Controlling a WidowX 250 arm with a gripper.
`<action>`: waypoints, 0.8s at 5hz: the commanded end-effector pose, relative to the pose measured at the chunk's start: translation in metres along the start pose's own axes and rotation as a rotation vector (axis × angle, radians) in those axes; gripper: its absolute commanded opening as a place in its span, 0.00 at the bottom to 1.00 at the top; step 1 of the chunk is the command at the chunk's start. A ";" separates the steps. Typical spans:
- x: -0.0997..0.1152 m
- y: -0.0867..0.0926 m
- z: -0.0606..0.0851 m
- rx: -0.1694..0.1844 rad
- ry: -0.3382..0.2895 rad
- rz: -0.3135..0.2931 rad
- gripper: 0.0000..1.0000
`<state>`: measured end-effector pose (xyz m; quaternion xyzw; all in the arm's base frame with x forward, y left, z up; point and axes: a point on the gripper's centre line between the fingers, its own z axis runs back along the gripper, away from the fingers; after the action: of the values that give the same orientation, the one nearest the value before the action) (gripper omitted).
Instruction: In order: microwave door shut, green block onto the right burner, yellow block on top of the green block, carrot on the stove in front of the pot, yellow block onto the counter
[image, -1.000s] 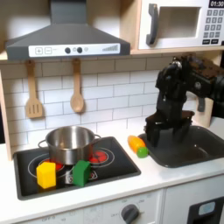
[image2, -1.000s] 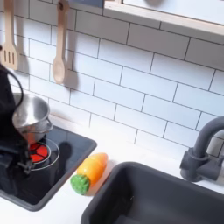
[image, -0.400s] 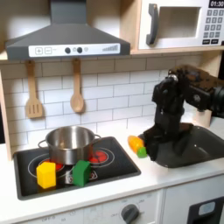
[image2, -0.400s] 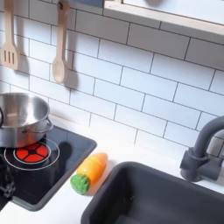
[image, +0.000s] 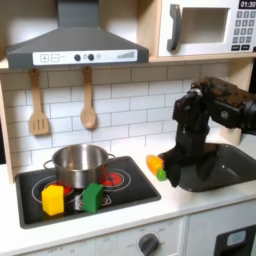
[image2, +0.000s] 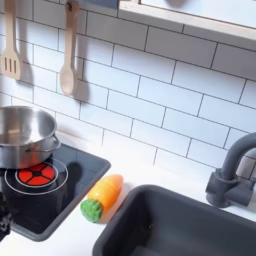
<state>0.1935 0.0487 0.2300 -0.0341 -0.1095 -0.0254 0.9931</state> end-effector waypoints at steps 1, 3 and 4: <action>-0.002 0.000 -0.006 -0.002 0.015 0.000 1.00; -0.007 0.001 -0.014 -0.002 0.039 0.005 1.00; -0.004 0.004 -0.011 0.003 0.031 0.010 1.00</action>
<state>0.1921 0.0505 0.2146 -0.0350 -0.0892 -0.0224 0.9951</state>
